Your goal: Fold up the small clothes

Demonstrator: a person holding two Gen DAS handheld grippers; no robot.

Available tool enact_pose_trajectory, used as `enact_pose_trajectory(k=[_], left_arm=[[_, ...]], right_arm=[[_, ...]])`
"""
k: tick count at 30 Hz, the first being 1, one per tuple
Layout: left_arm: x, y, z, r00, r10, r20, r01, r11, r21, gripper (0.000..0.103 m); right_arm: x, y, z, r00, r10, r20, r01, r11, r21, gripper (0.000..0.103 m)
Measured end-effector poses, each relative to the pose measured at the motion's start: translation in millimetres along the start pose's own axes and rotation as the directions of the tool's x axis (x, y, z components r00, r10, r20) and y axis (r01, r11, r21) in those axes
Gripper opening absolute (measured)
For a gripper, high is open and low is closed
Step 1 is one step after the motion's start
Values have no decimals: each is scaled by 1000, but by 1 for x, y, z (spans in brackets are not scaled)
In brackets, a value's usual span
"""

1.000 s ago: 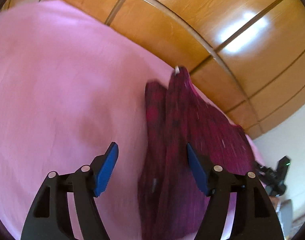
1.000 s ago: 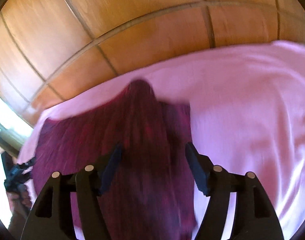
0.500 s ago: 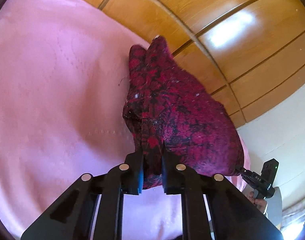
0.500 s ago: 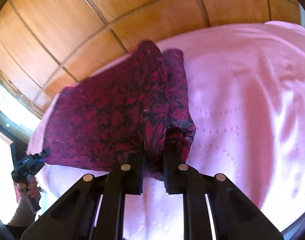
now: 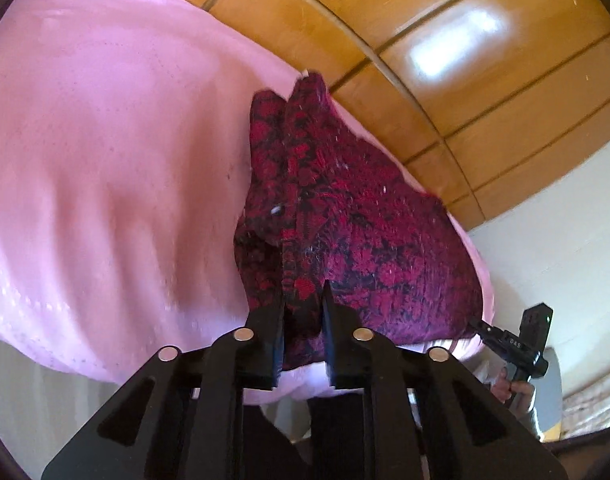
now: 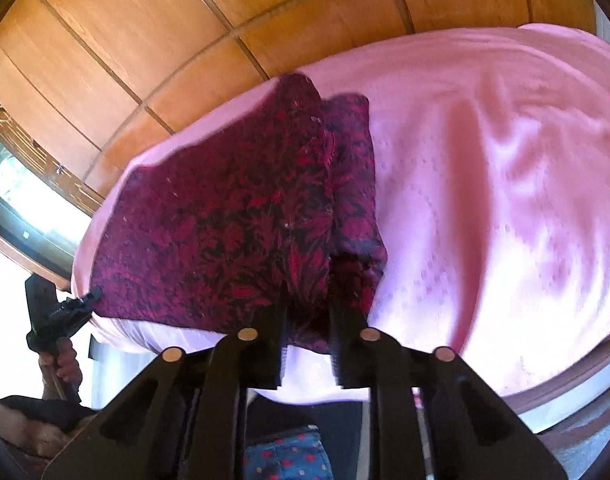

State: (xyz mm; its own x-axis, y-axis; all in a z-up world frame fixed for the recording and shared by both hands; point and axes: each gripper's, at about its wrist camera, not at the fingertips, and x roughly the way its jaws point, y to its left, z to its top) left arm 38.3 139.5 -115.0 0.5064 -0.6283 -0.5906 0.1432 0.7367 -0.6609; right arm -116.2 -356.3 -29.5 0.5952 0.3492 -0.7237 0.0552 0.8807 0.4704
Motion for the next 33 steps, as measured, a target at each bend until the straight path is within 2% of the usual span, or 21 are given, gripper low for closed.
enact_pose_trajectory(k=[2,5,8,10,11,13,16,19,21,23,25,26,27,28,29,31,33], left_arm=[[0,-1,7,999,10,31,-10,1000,4,17],[10,-6,23,999,13,44,-14,1000,17,17],[23,-7,35,999,29,40,-31,999,34,23],[30,-3,39,999,26,40,-27,999,27,23],[35,-4,43,999,21,40,-22,999,31,23],[42,-10,50,996,66,59,-70,995,67,16],[46,-12,54,990,130,59,-134,987,87,16],[64,-6,52,983,183,35,-185,980,73,16],[67,-3,49,981,191,34,-193,980,55,16],[61,-11,46,973,225,49,-228,971,77,16],[54,-21,46,966,247,78,-254,962,99,23],[48,-27,48,962,252,105,-264,957,121,24],[45,-32,51,960,251,125,-267,954,135,24],[42,-38,57,956,254,149,-275,950,147,26],[41,-39,62,954,255,158,-278,949,149,34],[43,-38,75,954,250,166,-273,953,132,37],[51,-32,92,964,229,139,-244,964,109,37]], right_arm=[[0,5,19,998,-11,64,12,1000,-3,55],[11,10,41,995,-29,99,31,999,-13,56],[33,10,57,994,-76,73,78,997,-24,56],[58,13,67,995,-101,25,102,994,-47,51],[68,15,69,995,-99,-2,98,993,-63,30],[72,26,74,989,-144,18,145,984,-107,17],[61,36,82,982,-172,82,182,974,-138,14],[86,28,76,963,-266,36,269,951,-155,14],[101,19,69,963,-268,7,267,956,-125,15],[96,18,67,968,-250,26,251,964,-89,15],[90,20,67,967,-252,44,254,964,-82,22],[87,21,67,963,-264,58,268,960,-84,31],[83,24,67,957,-280,77,286,955,-84,48],[77,26,67,954,-284,100,293,952,-86,52],[69,31,67,953,-275,130,287,954,-88,52],[58,45,66,948,-263,178,282,955,-95,54],[49,69,63,947,-231,224,267,953,-143,63]])
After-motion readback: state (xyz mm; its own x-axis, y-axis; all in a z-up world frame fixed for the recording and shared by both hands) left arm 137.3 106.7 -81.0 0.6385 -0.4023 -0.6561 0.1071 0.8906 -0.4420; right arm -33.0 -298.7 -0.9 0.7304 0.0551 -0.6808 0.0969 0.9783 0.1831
